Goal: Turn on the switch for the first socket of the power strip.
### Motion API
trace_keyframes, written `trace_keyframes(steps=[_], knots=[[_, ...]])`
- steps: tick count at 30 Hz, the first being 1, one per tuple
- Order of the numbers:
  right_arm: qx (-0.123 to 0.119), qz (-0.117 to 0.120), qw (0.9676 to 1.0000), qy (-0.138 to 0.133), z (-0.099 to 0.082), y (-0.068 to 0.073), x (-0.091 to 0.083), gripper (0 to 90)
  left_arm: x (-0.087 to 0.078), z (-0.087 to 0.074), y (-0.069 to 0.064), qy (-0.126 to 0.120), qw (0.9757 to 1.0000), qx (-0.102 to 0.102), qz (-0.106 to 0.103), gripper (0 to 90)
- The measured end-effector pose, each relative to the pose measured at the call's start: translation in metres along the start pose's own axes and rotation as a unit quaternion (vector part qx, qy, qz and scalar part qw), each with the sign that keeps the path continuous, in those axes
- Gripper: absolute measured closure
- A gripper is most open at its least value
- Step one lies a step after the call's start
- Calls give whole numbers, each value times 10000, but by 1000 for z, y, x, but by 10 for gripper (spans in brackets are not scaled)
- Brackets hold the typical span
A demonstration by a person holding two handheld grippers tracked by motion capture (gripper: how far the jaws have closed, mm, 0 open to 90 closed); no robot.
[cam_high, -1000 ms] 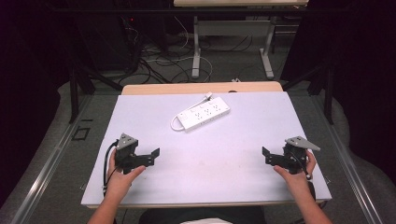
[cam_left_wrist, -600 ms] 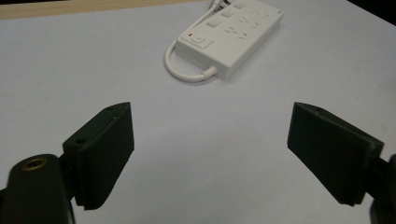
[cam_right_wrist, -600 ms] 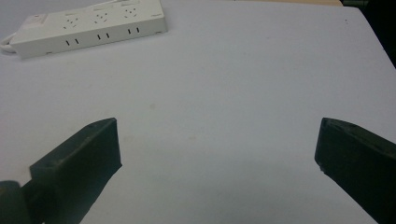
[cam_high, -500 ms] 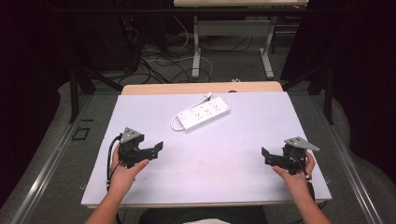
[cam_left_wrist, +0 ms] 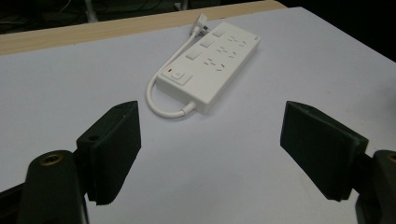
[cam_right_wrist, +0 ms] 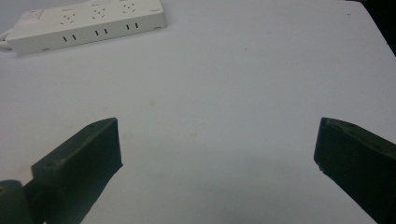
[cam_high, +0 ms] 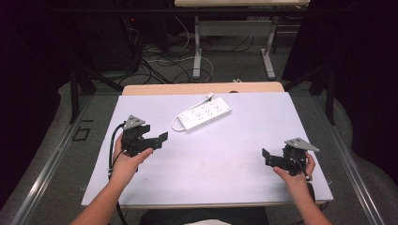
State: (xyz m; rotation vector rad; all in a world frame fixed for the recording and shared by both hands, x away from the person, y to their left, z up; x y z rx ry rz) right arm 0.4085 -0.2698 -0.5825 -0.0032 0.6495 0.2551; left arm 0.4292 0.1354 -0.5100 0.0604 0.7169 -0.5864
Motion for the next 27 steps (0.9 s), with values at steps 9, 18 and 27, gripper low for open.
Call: trace_keyframes(steps=[9, 18, 27], knots=[[-45, 14, 10000, 34, -1, 3, 1, 13, -2, 21, -6, 101, 9999, 69, -38, 251], [-49, 41, 10000, -5, -1, 6, 3, 16, 3, 40, -14, 239, 9995, 209, -22, 273], [-36, 77, 10000, 26, -2, 8, 3, 18, 8, 59, -20, 394, 9988, 287, 9, 301]])
Point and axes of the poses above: each handheld gripper's, and its own axes: x roughly forward along the jaws, z roughly out of its top, y roughly to its left, the point moved 10 cm from there along x, roughly forward along the jaws, and after that the axes turned 7 degrees about y, right-handed, at the moved point
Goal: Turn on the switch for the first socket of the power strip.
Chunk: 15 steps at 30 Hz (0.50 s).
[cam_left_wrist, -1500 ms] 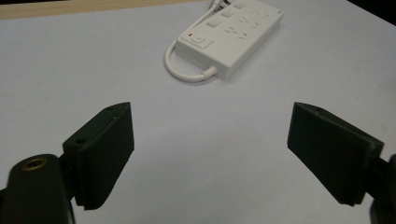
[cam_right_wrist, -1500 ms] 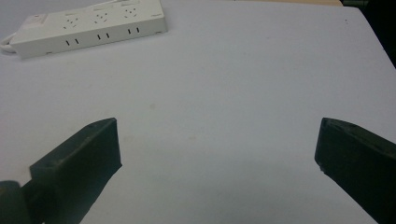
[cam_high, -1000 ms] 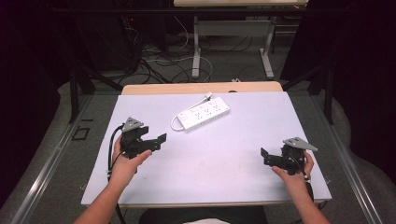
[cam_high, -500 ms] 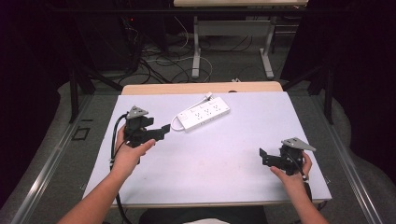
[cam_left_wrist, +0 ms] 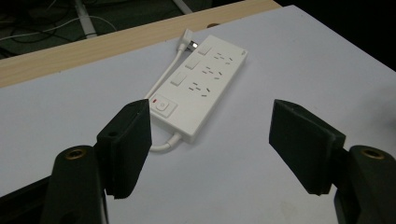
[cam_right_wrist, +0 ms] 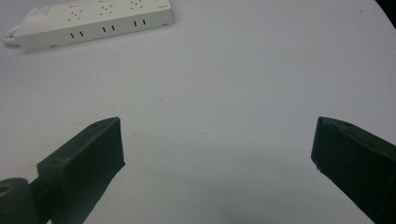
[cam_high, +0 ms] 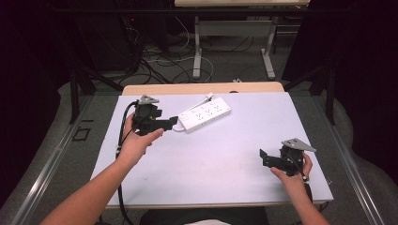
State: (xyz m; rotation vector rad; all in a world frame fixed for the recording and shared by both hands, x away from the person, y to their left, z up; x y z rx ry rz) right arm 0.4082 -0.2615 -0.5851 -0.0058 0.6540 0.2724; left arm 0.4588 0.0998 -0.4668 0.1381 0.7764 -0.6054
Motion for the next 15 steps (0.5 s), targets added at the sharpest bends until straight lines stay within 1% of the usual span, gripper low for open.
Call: trace_keyframes(steps=[5, 6, 9, 12, 13, 15], knots=[[50, -13, 10000, -13, 0, 0, 1, 20, 0, 13, -3, 48, 10000, 3, -15, 320], [45, 2, 10000, 61, -2, 0, 0, 20, 0, 15, -4, 75, 10000, -14, -35, 334], [69, 15, 10000, 22, -1, 0, 1, 21, 1, 22, -5, 113, 9999, -39, -67, 335], [76, -9, 10000, -4, -1, 0, 2, 21, 2, 29, -5, 171, 9998, -100, -84, 335], [76, -9, 10000, -5, -1, 0, 2, 21, 3, 33, -5, 214, 9995, -191, -95, 335], [74, 20, 10000, 23, -1, 0, 1, 23, 4, 35, -5, 219, 9995, -206, -112, 335]])
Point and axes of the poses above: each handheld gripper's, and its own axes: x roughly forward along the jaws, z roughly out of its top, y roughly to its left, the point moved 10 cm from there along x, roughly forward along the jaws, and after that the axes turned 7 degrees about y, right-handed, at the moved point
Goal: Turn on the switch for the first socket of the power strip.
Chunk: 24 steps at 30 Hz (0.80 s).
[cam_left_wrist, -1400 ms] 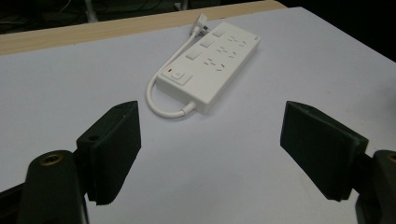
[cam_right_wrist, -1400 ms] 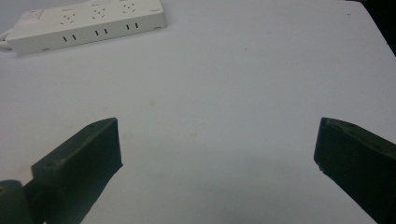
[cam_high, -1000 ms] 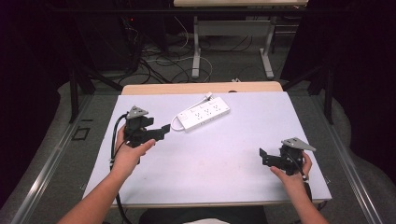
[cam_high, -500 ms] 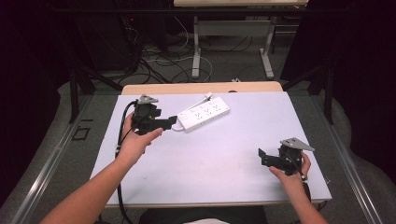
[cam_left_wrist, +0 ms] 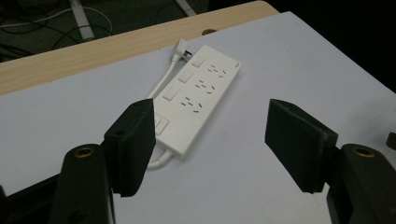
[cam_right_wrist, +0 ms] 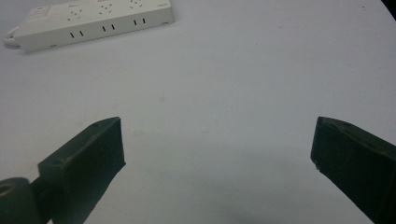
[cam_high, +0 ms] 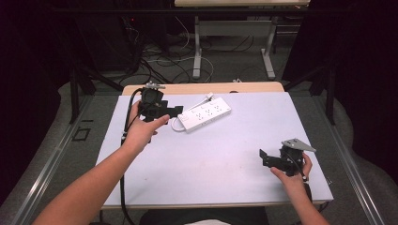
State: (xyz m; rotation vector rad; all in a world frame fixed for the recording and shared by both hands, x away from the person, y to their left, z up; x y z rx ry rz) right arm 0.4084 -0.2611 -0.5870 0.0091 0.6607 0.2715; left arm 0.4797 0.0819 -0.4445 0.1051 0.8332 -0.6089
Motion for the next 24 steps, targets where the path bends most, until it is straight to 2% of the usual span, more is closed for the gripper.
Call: trace_keyframes(steps=[4, 7, 12, 13, 16, 19, 24], knots=[[14, 2, 10000, 81, -2, 0, -1, 24, 5, 8, -1, 92, 9999, -72, -43, 339], [16, 13, 10000, 28, -1, 0, 1, 25, 8, 13, -1, 124, 9999, -101, -15, 341], [-43, 11, 10000, 14, -1, -1, 1, 28, 11, 23, -2, 78, 9998, -184, -19, 346], [24, 17, 10000, 15, -1, 0, 1, 30, 11, 26, -2, 59, 9998, -212, -18, 347], [24, 14, 10000, 90, -3, -1, 1, 32, 14, 33, 0, 49, 9995, -307, -12, 360], [22, 36, 10000, 48, -2, -1, 2, 32, 17, 39, 3, 56, 9992, -396, 57, 370], [29, 12, 10000, 56, -2, -1, 1, 33, 24, 46, 9, 45, 9989, -431, 188, 386]])
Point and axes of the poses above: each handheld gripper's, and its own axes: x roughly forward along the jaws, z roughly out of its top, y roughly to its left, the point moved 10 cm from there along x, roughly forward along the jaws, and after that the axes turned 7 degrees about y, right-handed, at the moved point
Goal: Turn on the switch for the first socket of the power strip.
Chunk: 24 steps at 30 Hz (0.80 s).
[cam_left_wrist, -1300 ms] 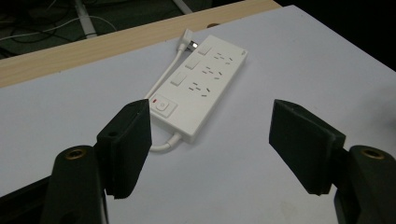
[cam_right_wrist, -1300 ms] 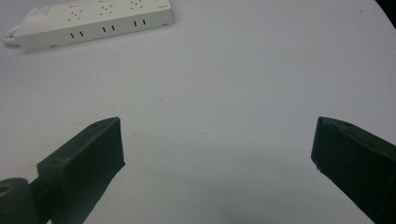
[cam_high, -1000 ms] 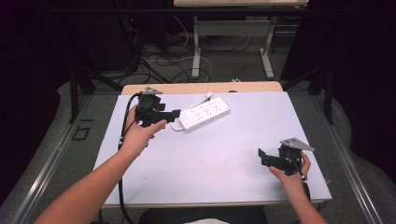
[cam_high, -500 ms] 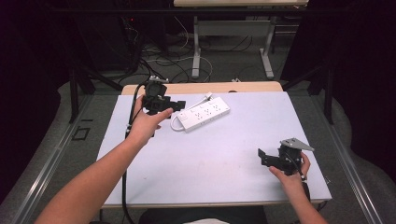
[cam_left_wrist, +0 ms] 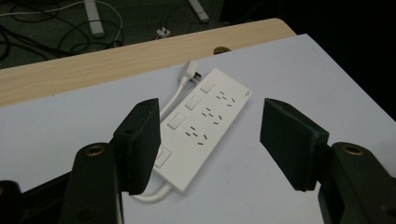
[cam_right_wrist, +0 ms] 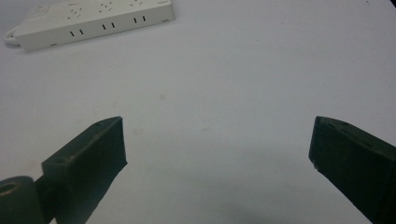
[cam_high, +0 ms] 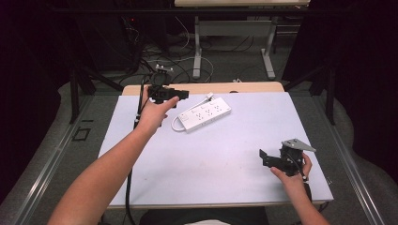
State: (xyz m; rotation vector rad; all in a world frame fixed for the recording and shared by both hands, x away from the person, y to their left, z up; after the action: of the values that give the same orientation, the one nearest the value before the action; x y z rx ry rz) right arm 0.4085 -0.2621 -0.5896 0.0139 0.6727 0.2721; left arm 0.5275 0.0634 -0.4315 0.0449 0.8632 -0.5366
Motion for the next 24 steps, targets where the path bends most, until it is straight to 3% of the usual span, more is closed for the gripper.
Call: trace_keyframes(steps=[2, 6, 11, 24], knots=[[10, 5, 10000, -62, 1, 0, 1, 33, 4, 4, 2, 9, 9999, -125, 87, 389], [18, 49, 10000, -39, 0, 0, 0, 33, 7, 9, 4, 14, 9999, -95, 135, 402], [33, 41, 10000, -54, 1, 0, 0, 33, 13, 18, 8, 10, 9995, -241, 221, 416], [-33, -63, 10000, 33, -1, -3, 2, 74, 36, 30, 16, 87, 9982, -530, 254, 445]])
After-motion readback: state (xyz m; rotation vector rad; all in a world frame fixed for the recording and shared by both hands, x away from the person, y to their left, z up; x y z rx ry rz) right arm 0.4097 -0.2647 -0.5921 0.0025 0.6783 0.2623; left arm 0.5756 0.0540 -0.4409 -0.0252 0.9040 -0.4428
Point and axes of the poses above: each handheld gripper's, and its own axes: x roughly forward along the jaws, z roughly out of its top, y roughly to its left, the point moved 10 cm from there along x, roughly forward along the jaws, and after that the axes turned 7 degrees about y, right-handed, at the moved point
